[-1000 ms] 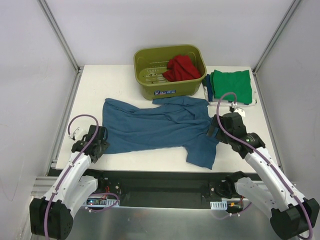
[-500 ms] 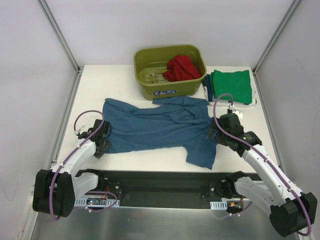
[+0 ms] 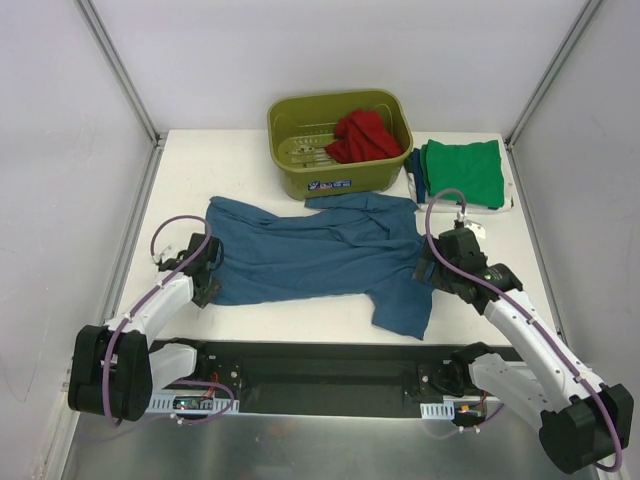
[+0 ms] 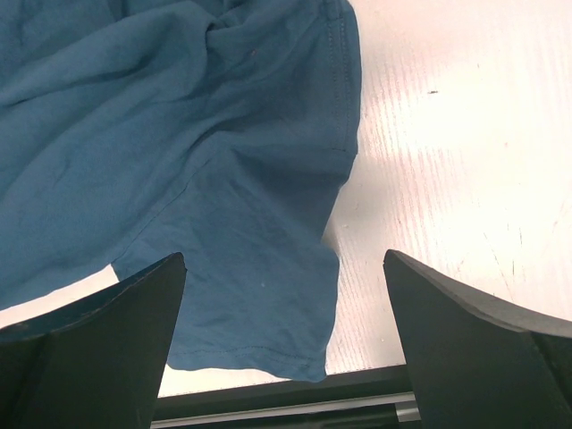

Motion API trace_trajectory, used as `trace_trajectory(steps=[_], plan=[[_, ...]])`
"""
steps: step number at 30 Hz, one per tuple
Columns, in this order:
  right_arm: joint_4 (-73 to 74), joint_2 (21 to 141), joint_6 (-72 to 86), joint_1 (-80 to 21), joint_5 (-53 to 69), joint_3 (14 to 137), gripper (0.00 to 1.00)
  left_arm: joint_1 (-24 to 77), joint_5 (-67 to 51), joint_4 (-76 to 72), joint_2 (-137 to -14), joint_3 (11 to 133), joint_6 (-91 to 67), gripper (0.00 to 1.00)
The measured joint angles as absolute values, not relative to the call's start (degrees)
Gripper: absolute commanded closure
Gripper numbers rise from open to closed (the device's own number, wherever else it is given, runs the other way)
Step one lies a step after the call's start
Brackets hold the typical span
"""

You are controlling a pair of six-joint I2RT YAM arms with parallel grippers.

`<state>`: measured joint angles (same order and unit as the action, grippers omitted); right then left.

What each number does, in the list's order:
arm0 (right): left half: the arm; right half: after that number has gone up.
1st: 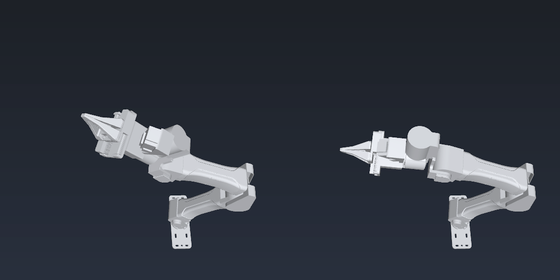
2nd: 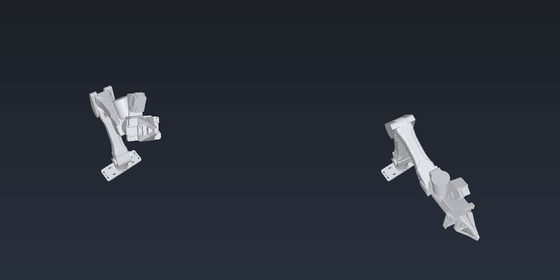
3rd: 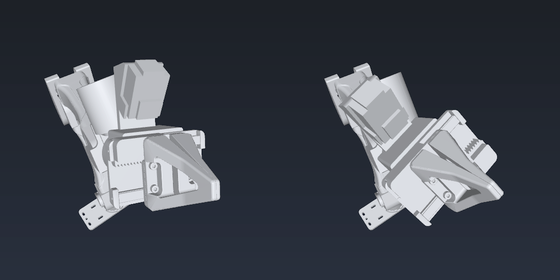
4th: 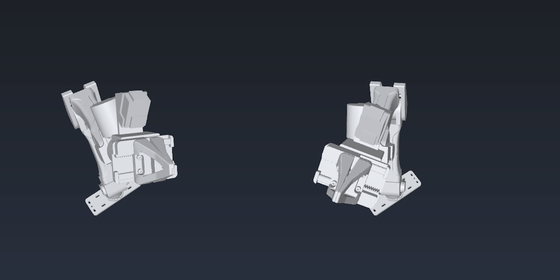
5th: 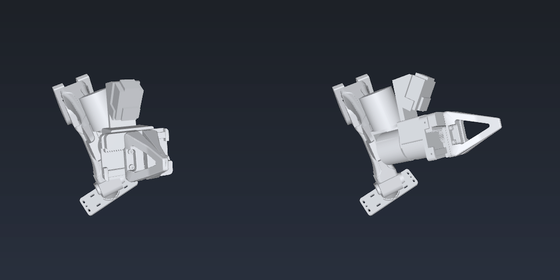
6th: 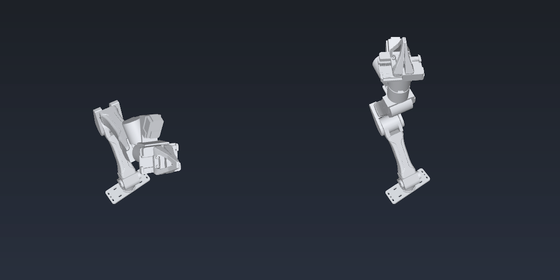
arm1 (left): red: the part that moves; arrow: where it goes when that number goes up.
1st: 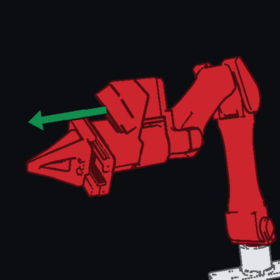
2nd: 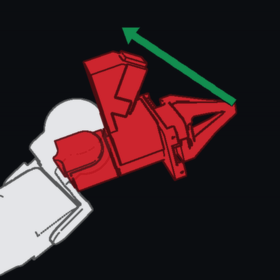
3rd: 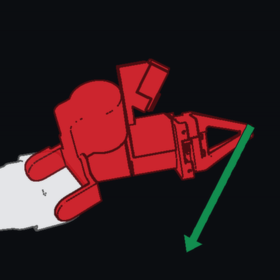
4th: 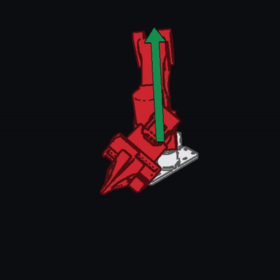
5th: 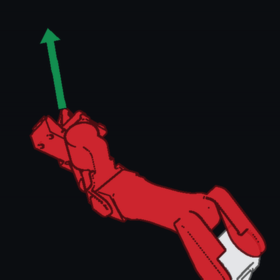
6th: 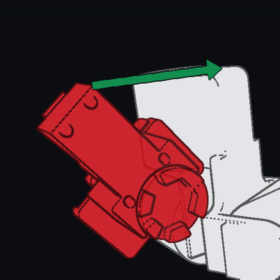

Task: Fold and stack the t-shirts
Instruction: Flatten out the tshirt

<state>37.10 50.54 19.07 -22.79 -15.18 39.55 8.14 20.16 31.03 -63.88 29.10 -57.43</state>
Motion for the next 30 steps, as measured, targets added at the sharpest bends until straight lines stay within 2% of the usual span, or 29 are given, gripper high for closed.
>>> trace_trajectory(steps=[2,10,18,21,22,28,30], plan=[[37.1,50.5,19.1,-22.8,-15.2,39.4,0.03,8.1,19.8,30.2,-64.1,29.1,-57.2,1.00],[39.4,50.3,19.0,-22.8,-13.4,38.3,0.01,8.0,17.9,28.5,-63.4,29.1,-55.8,1.00],[47.9,45.8,20.1,-25.3,-1.8,31.2,0.03,7.8,17.0,28.3,-56.0,27.2,-54.2,1.00],[50.5,44.2,21.6,-29.5,-0.7,31.0,0.10,7.8,17.0,28.3,-54.4,26.8,-53.7,1.00],[50.8,44.2,22.2,-31.1,-0.8,31.0,0.17,7.8,17.0,28.3,-54.2,26.7,-53.5,1.00],[50.1,50.3,25.8,-37.4,-3.4,31.0,0.40,7.8,17.0,28.3,-54.0,26.5,-52.9,1.00],[49.5,53.5,26.6,-37.8,-4.5,31.0,0.42,7.8,17.0,28.3,-54.0,26.4,-52.9,1.00]])
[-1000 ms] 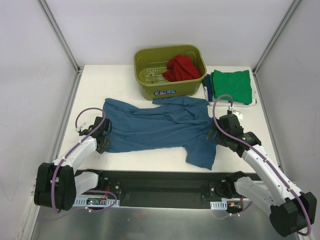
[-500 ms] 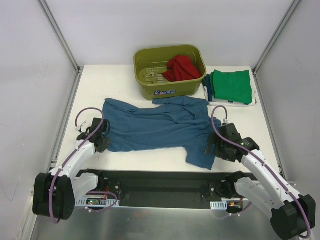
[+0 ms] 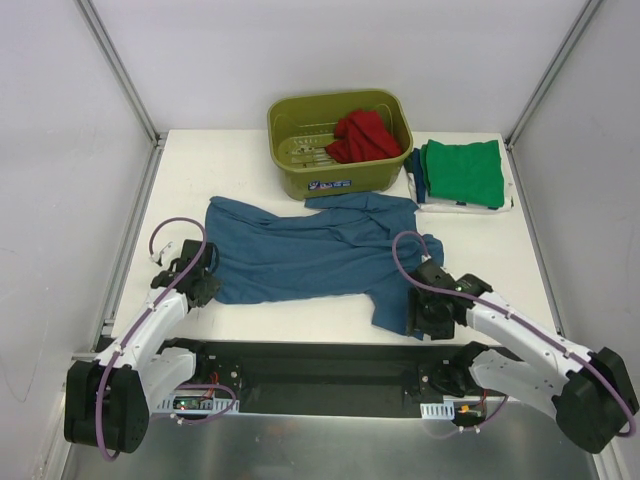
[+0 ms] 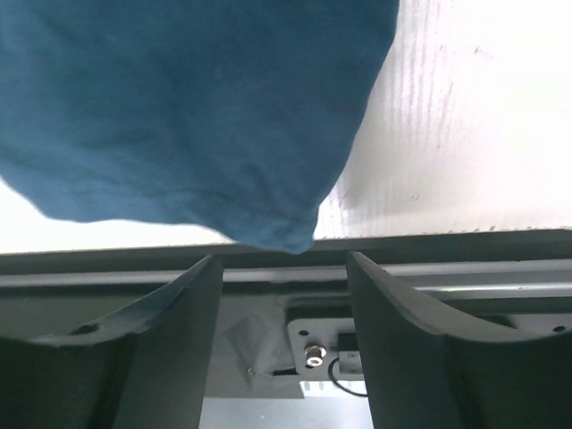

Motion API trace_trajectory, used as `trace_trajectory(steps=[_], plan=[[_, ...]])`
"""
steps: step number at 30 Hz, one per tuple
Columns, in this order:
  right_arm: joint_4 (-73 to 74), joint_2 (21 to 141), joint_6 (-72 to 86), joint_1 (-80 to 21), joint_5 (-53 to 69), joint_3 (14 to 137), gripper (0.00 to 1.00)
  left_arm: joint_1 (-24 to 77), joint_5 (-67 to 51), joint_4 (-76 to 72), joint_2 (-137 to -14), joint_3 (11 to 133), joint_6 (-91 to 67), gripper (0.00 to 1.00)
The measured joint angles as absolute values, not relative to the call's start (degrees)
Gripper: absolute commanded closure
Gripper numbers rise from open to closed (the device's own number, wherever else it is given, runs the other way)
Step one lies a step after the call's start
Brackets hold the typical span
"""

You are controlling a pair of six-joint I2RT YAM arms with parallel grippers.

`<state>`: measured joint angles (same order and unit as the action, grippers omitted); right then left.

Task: Fold and stack the t-shirts
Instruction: Flatten out the tshirt

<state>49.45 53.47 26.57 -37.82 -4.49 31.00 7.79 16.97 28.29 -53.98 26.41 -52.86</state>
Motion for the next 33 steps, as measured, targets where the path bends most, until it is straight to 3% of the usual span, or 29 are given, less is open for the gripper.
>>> trace_trajectory(steps=[14,16,20,28,33], plan=[[42.0,64.5,27.2,-38.1,-8.6,31.1,0.56,7.8,17.0,28.3,-52.9,25.6,-52.8,1.00],[42.3,65.9,27.1,-38.1,-8.8,31.7,0.67,7.8,16.9,28.3,-52.9,25.6,-52.9,1.00],[42.1,68.1,26.0,-38.1,-8.8,32.9,0.99,7.8,17.0,28.3,-52.6,25.6,-52.8,1.00],[41.1,67.3,22.9,-38.1,-8.6,33.6,1.00,7.8,16.5,28.3,-50.7,25.6,-51.8,1.00],[42.6,58.3,20.6,-38.1,-12.8,39.1,0.99,7.8,13.7,28.8,-45.8,26.4,-51.4,1.00]])
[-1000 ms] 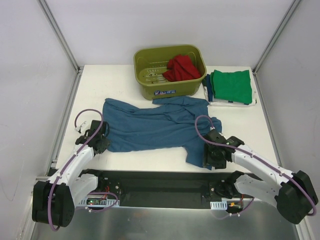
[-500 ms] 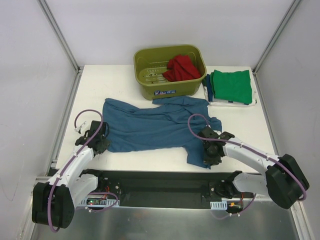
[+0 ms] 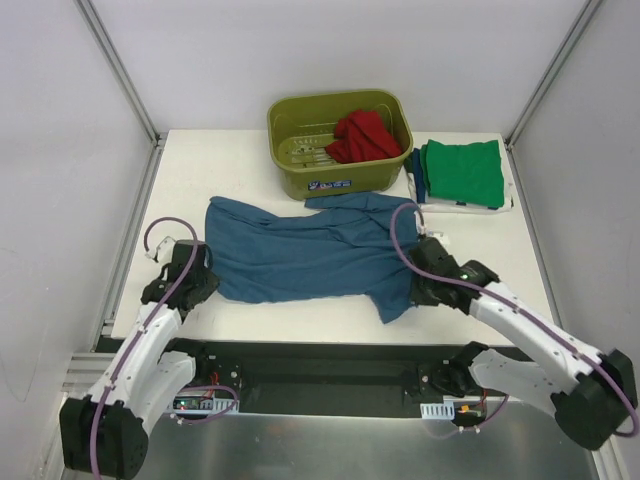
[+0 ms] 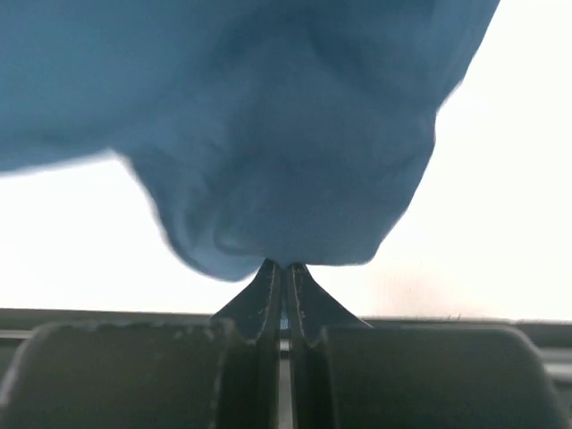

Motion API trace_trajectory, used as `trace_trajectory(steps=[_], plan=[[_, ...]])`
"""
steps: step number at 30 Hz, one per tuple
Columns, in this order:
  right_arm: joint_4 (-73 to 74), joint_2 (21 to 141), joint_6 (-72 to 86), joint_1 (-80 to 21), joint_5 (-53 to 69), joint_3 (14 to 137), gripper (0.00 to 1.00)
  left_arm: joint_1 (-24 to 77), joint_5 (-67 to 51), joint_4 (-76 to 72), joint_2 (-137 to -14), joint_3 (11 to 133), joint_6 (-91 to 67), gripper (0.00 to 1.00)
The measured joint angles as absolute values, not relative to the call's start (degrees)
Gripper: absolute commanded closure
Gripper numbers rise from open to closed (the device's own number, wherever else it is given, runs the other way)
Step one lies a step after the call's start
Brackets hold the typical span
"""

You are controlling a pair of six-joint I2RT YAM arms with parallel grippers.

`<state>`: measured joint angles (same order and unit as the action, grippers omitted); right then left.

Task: Fold and stack the t-shirts
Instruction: Flatten out the tshirt

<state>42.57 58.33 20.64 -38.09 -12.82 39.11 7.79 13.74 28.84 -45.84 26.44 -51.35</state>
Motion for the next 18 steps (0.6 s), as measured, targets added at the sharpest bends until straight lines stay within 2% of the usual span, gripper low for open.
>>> trace_trajectory(steps=[8,18], plan=[[43.5,43.0,16.1,-37.7,-23.7,56.4,0.99,7.8,10.5,29.6,-35.2,39.9,-50.0,1.00],[44.4,40.9,5.7,-36.9,-28.8,85.2,0.99,7.8,8.5,30.2,-33.8,68.4,-46.9,1.00]])
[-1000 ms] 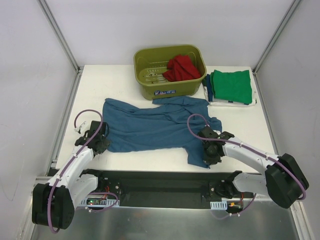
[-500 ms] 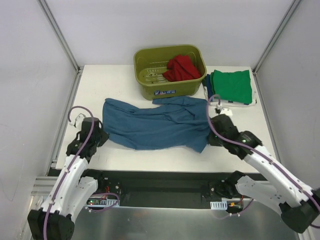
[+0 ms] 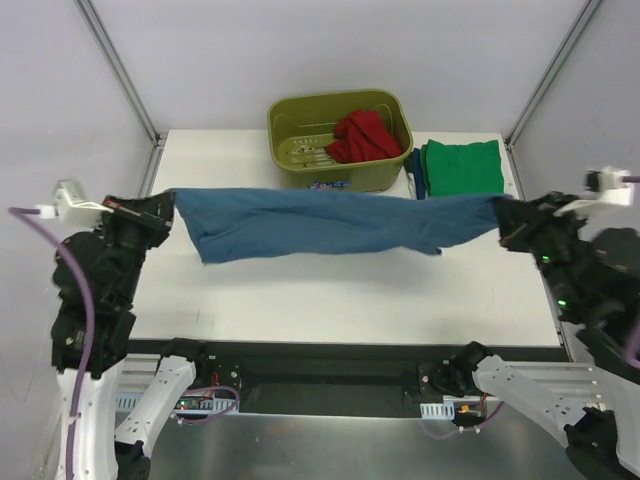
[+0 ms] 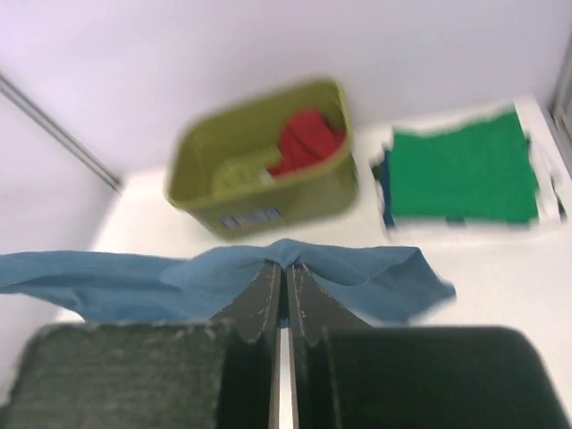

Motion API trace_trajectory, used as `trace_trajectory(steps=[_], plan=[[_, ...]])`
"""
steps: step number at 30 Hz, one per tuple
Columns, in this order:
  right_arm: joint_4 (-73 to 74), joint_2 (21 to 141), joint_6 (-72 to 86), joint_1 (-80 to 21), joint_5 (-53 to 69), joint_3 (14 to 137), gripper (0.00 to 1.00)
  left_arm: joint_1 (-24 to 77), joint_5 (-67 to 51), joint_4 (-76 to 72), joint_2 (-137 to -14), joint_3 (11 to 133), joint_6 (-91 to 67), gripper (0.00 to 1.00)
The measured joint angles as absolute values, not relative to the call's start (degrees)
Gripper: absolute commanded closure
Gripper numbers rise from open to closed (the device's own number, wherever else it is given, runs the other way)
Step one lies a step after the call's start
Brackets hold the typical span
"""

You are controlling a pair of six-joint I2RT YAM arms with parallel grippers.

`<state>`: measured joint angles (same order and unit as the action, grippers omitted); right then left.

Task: Fold and stack the t-shirts
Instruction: Flatten out the tshirt

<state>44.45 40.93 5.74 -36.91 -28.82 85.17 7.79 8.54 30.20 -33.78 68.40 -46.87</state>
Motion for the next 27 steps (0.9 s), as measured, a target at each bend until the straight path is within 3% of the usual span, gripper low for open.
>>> trace_trajectory(steps=[9,16,21,27], plan=[[44.9,41.9,-2.0,-36.9,-18.2,114.0,0.99,7.8,5.0,33.6,-33.4,92.7,-43.6,1.00],[45.0,42.2,-4.6,-36.9,-12.6,123.2,1.00,7.8,2.0,35.1,-33.7,105.6,-41.8,1.00],[44.1,43.5,-7.6,-37.3,-17.8,120.8,0.99,7.8,1.0,34.9,-34.3,103.3,-40.8,1.00],[37.3,51.4,-14.3,-37.5,-35.3,108.2,0.99,7.8,5.1,34.6,-42.7,89.0,-39.5,1.00]])
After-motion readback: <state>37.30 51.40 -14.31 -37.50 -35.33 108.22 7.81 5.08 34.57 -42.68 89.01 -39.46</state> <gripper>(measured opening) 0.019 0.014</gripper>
